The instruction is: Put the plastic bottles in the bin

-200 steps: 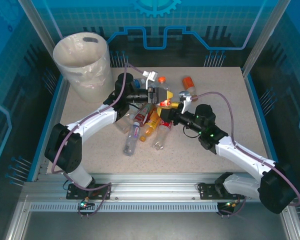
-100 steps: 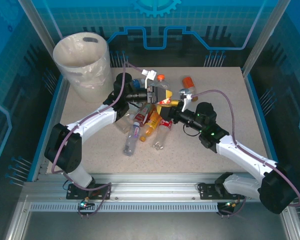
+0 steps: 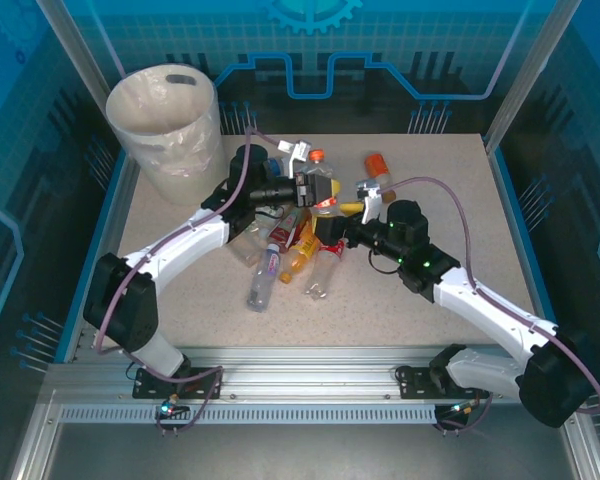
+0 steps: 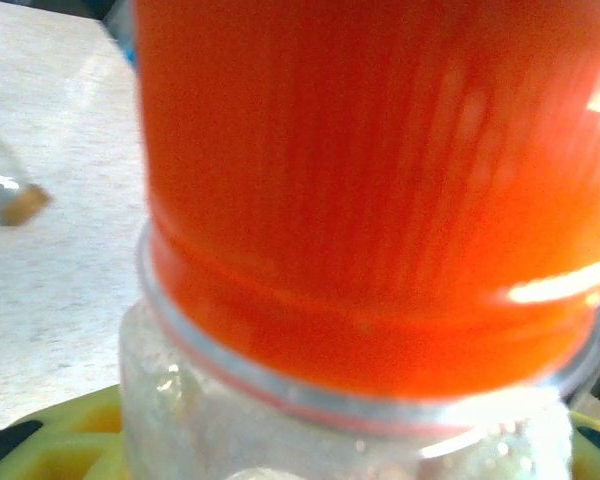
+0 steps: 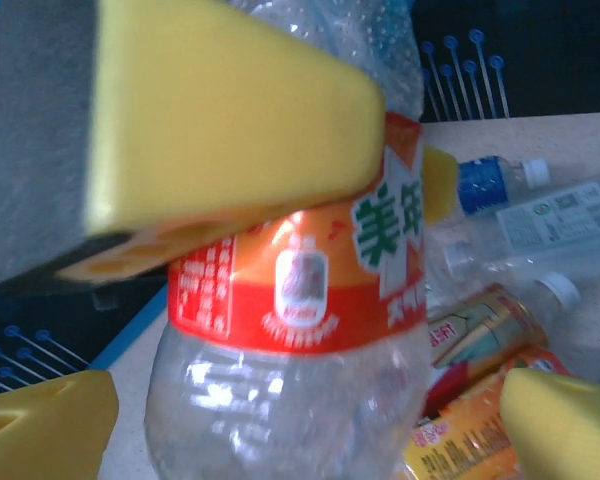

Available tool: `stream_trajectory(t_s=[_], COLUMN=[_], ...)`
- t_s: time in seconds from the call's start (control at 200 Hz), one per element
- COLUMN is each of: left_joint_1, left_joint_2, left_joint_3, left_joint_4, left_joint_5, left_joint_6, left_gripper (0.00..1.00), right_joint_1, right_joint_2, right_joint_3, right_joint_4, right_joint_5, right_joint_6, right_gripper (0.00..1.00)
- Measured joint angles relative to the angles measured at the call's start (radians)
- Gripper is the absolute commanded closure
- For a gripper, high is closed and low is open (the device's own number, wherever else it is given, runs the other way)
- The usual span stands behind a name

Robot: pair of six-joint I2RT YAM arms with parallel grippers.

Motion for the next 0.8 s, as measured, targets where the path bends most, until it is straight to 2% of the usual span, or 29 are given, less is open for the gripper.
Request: stream_trajectory(t_s=[0.18, 0.385, 0.575, 0.685, 0.8], left_joint_1=[0.003, 0.059, 0.193, 0.266, 0.306], left_joint_2=[0.0, 0.0, 0.0, 0.001, 0.018], left_joint_3=[0.127, 0.24, 0.347, 0.396, 0.432], left_joint_4=[-0.275, -0.433, -0.439, -0.404, -0.336], left_joint_5=[-0.322, -0.671, -0.902, -0.991, -1.06], left_joint_6=[0.156, 0.297, 0.409, 0.476, 0.541], left_gripper=[0.52, 0.51, 0.51, 0.5, 0.49], right_joint_1=[-0.001, -0.001, -0.001, -0.001, -0.001], right_joint_2=[-0.002, -0.035, -0.099, -0.14, -0.159], right_joint_3=[0.001, 0.001, -0.002, -0.013, -0.02], right_joint_4=[-0.1, -0.164, -0.191, -0.199, -0.211], right_joint_5=[0.101, 0.183, 0.266, 0.307, 0.335], right_joint_6=[-0.016, -0.046, -0.064, -0.063, -0.059], right_gripper=[0.0, 0.0, 0.0, 0.0, 0.0])
